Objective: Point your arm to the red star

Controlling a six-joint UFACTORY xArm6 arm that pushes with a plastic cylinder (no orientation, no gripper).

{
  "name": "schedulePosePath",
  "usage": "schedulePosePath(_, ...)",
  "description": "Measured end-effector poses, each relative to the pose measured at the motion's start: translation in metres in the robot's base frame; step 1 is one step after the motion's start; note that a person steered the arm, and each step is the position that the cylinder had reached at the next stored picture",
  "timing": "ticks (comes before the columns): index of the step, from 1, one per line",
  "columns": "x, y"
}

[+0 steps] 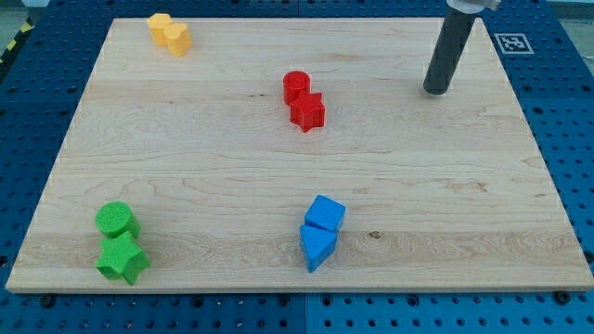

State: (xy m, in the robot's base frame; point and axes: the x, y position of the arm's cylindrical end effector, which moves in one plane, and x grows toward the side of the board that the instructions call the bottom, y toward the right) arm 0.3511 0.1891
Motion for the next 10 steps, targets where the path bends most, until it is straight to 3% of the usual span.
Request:
schedulePosePath(1,-0.016,-0.002)
schedulePosePath(2,-0.08,-0.053)
schedulePosePath(3,-0.104,-0.105)
schedulePosePath(4,-0.079,-0.112)
schedulePosePath(6,0.016,-0.088)
schedulePosePath(10,0.025,-0.097)
